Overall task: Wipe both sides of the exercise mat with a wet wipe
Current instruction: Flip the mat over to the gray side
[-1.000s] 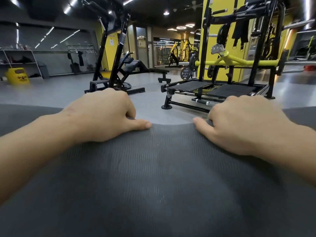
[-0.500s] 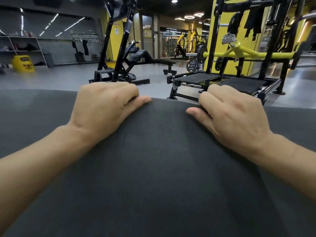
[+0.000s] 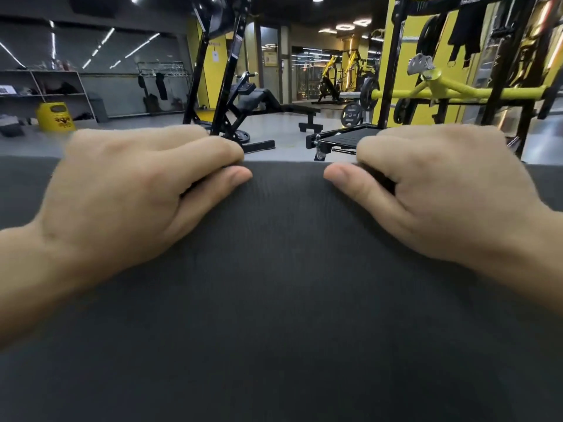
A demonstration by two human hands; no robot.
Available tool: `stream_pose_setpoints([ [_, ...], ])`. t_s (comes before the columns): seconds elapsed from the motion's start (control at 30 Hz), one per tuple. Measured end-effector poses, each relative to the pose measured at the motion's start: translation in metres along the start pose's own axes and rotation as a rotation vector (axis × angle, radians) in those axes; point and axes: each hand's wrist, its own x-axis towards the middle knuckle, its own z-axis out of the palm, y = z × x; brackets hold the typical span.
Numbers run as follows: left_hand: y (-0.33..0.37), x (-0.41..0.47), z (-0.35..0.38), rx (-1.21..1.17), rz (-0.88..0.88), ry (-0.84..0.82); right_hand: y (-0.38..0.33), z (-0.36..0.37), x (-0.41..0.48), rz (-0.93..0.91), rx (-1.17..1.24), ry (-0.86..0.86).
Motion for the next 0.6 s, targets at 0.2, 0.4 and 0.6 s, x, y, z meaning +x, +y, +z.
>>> stream_pose_setpoints([
  [0.2,0.013,0.01,0.027,0.111,-0.016,-0.102,-0.023,0.023,0.004,0.144,-0.09,-0.267],
  [0.4,0.017,0.007,-0.018,-0.278,-0.1,-0.125,-0.03,-0.03,0.004,0.169,0.043,-0.429],
  [0.6,0.01,0.057,-0.052,-0.366,-0.044,-0.291,-0.026,-0.066,0.038,0.09,0.049,-0.659],
])
